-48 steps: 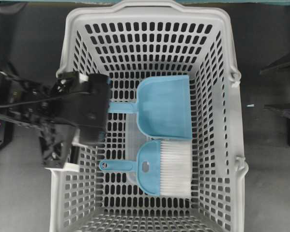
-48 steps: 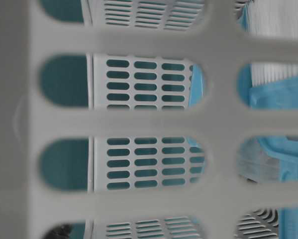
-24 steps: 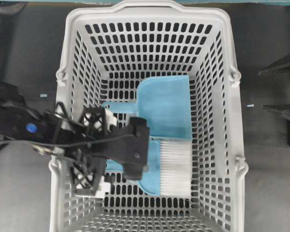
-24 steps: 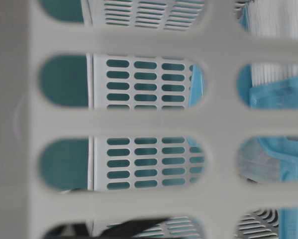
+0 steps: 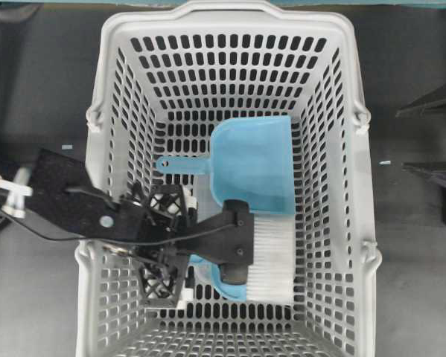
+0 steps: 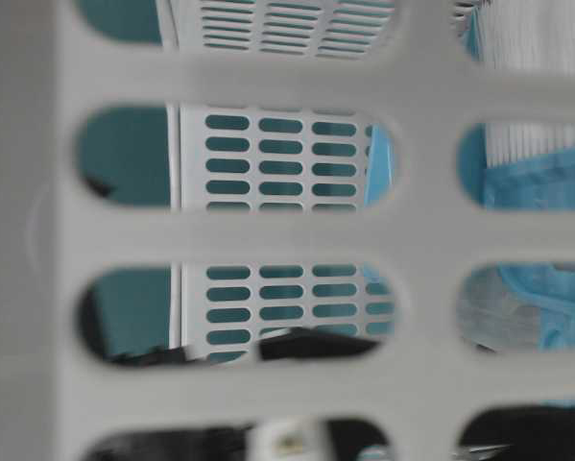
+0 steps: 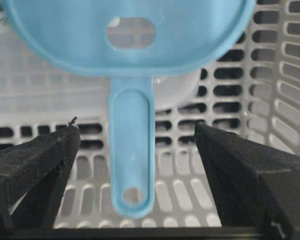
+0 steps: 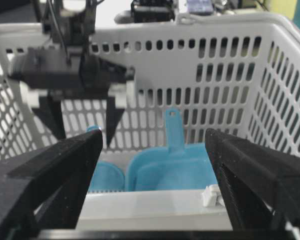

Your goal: Pick up the hand brush from the shopping basket with the left arm.

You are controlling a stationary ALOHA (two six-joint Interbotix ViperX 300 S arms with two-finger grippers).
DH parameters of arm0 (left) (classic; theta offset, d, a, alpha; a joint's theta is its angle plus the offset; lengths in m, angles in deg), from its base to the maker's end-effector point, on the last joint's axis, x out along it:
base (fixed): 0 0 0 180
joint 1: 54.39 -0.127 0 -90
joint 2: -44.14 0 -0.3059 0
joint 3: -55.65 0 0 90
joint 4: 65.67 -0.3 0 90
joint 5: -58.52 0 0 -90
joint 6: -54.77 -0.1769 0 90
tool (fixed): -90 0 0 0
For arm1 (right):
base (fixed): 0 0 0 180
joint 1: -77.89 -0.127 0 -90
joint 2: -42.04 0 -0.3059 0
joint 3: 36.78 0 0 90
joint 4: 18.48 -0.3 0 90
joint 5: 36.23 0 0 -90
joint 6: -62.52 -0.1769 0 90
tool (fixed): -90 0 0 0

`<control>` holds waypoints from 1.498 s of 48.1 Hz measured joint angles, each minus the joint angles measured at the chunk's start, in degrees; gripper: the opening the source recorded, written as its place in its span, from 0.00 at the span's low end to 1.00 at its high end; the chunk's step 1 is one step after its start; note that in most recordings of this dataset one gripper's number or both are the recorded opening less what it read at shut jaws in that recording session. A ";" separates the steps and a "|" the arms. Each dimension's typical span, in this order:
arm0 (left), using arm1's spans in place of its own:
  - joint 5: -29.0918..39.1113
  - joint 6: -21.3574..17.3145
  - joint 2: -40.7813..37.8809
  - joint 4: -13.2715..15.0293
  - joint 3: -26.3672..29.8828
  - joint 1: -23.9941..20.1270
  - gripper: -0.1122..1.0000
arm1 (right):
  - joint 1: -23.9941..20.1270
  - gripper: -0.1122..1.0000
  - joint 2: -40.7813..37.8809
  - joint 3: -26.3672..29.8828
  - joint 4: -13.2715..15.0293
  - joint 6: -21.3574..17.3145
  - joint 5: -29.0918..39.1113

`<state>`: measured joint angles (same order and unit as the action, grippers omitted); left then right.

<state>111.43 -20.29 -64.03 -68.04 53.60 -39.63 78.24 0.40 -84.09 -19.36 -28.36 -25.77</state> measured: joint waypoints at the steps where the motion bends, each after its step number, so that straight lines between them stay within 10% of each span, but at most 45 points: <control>1: -0.18 0.00 -0.53 0.00 -0.18 0.00 0.91 | 0.00 0.81 0.09 0.00 0.09 0.00 -0.09; 40: -4.83 -0.79 -5.80 0.00 -4.92 -0.62 0.90 | 0.00 0.81 2.29 -2.29 0.00 -0.09 -0.88; 45: -4.92 -0.79 -5.80 0.00 -4.92 -0.62 0.79 | -0.09 0.81 2.46 -2.46 0.00 -0.09 -0.88; 55: -4.92 -0.97 -5.36 0.00 -4.92 -0.53 0.28 | 0.00 0.81 2.55 -2.64 0.00 -0.09 -0.88; 72: -5.01 -4.48 -4.04 0.00 -5.01 -0.62 0.30 | 0.00 0.81 2.55 -3.16 -0.18 -0.18 -0.88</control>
<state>106.42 -24.77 -68.07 -68.04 48.59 -40.24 78.24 2.95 -87.25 -19.53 -28.53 -26.65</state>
